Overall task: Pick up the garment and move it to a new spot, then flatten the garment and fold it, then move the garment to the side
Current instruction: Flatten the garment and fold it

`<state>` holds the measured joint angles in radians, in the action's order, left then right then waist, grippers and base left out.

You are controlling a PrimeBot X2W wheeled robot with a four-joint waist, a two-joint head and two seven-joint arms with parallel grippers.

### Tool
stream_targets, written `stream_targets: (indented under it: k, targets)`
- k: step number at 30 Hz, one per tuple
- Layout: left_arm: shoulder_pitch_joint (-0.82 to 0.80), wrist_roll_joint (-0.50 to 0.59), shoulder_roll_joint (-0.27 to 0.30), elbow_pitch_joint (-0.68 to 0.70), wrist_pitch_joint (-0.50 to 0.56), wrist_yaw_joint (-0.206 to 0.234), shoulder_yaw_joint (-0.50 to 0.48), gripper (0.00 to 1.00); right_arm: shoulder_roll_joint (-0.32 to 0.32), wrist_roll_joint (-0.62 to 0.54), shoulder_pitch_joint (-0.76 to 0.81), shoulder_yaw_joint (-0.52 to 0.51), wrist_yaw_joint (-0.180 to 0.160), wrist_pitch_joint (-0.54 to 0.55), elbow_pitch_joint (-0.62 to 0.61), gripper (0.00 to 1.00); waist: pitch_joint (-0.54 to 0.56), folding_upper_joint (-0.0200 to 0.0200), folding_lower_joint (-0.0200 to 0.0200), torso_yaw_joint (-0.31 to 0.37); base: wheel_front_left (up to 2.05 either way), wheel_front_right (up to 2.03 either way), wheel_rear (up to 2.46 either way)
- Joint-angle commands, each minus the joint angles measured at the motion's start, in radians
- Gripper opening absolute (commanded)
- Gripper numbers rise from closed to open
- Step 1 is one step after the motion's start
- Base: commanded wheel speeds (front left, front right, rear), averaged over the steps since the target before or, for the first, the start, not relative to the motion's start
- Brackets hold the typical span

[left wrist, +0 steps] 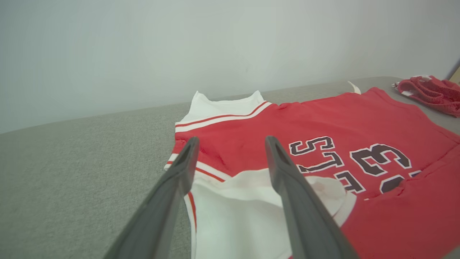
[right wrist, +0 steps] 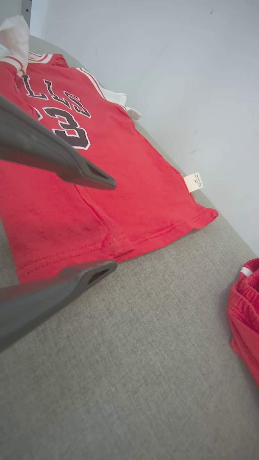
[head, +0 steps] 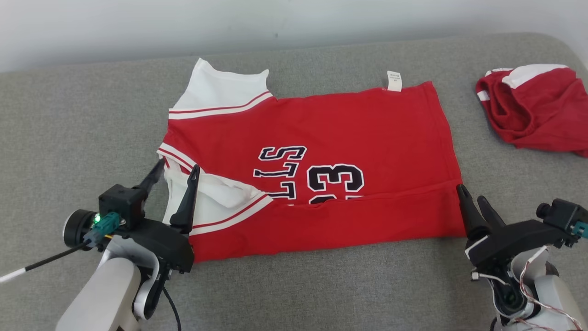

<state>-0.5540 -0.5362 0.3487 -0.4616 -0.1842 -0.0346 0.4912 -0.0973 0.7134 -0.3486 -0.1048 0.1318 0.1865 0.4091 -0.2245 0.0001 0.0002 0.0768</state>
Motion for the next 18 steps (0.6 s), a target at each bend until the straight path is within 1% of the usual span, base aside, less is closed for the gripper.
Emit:
stream_targets:
  k: [1,3,4,8,14,18]
  targets:
    - [0.010,-0.003,-0.003,-0.013,-0.021,0.004,-0.010,1.00,-0.018,-0.007,0.027,0.014,-0.002,-0.017,-0.009,1.00,0.019,-0.0001,-0.0002,-0.004,0.00,0.00,0.00]
    - [0.051,-0.020,-0.013,-0.007,-0.045,0.021,-0.029,1.00,-0.051,-0.024,0.066,0.043,-0.002,-0.040,-0.034,1.00,0.040,-0.0001,-0.0002,-0.008,0.00,0.00,0.00]
    - [0.051,-0.020,-0.013,-0.007,-0.045,0.021,-0.029,1.00,-0.051,-0.024,0.066,0.043,-0.002,-0.040,-0.034,1.00,0.040,-0.0001,-0.0002,-0.008,0.00,0.00,0.00]
    - [0.129,-0.048,-0.012,0.029,-0.064,0.045,-0.060,1.00,-0.082,-0.037,0.120,0.060,-0.002,-0.062,-0.060,1.00,0.054,-0.0001,-0.0002,-0.014,0.00,0.00,0.00]
    - [0.257,-0.063,-0.027,0.075,-0.074,0.069,-0.070,1.00,-0.098,-0.038,0.160,0.050,-0.002,-0.081,-0.067,1.00,0.051,-0.0001,-0.0002,-0.028,0.00,0.00,0.00]
    - [0.302,-0.073,-0.042,0.077,-0.077,0.071,-0.065,1.00,-0.103,-0.053,0.159,0.056,-0.002,-0.092,-0.053,1.00,0.040,-0.0001,-0.0002,-0.036,0.00,0.00,0.00]
